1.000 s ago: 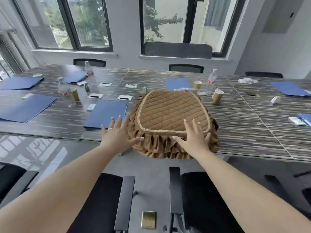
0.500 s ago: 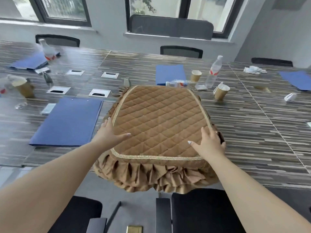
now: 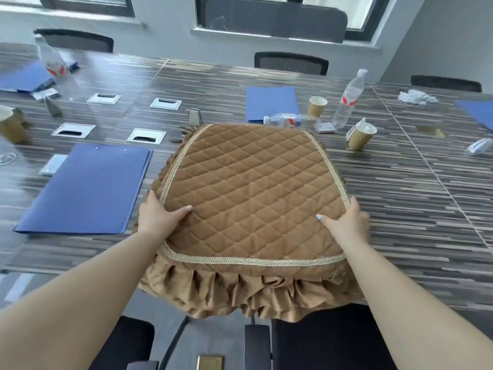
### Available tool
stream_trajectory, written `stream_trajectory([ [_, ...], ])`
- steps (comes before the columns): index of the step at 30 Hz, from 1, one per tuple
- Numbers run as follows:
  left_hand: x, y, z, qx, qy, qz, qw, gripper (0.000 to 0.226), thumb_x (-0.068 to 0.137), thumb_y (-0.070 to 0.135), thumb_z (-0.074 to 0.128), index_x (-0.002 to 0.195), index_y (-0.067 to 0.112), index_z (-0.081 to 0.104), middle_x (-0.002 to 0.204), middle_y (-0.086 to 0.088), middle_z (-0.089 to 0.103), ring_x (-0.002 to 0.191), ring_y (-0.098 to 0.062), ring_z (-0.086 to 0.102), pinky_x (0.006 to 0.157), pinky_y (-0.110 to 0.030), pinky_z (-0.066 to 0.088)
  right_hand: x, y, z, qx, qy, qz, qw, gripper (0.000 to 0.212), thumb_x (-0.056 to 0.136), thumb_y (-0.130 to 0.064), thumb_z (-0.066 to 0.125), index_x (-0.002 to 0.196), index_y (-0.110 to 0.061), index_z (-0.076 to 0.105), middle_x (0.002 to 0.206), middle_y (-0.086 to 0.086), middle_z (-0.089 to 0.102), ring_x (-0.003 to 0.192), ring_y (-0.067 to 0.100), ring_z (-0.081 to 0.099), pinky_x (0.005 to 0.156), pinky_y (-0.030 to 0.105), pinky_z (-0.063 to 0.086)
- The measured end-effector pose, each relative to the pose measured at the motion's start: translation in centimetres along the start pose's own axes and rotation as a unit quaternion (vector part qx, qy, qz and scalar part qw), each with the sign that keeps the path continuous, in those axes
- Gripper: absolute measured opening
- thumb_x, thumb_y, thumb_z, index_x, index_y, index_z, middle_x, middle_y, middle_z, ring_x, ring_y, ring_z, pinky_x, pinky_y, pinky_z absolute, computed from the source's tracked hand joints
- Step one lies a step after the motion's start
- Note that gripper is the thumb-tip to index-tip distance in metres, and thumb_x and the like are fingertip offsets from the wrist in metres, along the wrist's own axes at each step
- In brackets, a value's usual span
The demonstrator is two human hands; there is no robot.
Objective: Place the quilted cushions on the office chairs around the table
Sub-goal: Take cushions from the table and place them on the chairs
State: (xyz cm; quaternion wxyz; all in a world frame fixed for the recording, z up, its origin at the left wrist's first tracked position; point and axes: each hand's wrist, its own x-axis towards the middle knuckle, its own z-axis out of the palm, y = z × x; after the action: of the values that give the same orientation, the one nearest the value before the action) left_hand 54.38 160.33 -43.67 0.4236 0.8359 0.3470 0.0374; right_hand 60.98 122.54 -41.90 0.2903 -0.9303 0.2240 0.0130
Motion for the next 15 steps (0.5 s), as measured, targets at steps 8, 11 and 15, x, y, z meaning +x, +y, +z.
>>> stream_trajectory([
  [8,-3.4,1.0,-3.4,-0.121,0.072,-0.048,0.989,0.051,0.073,0.048,0.073,0.107,0.011,0.066,0.102,-0.007,0.071,0.096,-0.029,0.065,0.085,-0.041,0.052,-2.5,-2.1,-1.8,0.119,0.087,-0.007,0.989,0.048,0.074,-0.047,0.072,0.109,-0.016,0.060,0.108,0.007,0.064,0.097,0.032,0.061,0.079,0.041,0.048],
  [11,-6.0,-0.7,-5.4,-0.136,0.104,-0.068,0.983,0.052,0.075,0.046,0.073,0.112,0.010,0.063,0.105,-0.004,0.067,0.098,-0.027,0.062,0.083,-0.037,0.048,-4.8,-3.4,-1.9,0.117,0.090,-0.045,0.988,0.056,0.075,-0.045,0.071,0.121,-0.015,0.056,0.116,0.005,0.061,0.103,0.030,0.059,0.084,0.044,0.050],
  [15,-9.5,-3.2,-9.8,-0.173,0.150,-0.081,0.970,0.052,0.078,0.043,0.073,0.117,0.010,0.058,0.102,0.001,0.059,0.093,-0.021,0.055,0.081,-0.034,0.043,-8.6,-6.2,-1.9,0.127,0.069,-0.102,0.984,0.058,0.076,-0.047,0.070,0.122,-0.017,0.054,0.115,0.004,0.063,0.101,0.030,0.061,0.085,0.046,0.051],
])
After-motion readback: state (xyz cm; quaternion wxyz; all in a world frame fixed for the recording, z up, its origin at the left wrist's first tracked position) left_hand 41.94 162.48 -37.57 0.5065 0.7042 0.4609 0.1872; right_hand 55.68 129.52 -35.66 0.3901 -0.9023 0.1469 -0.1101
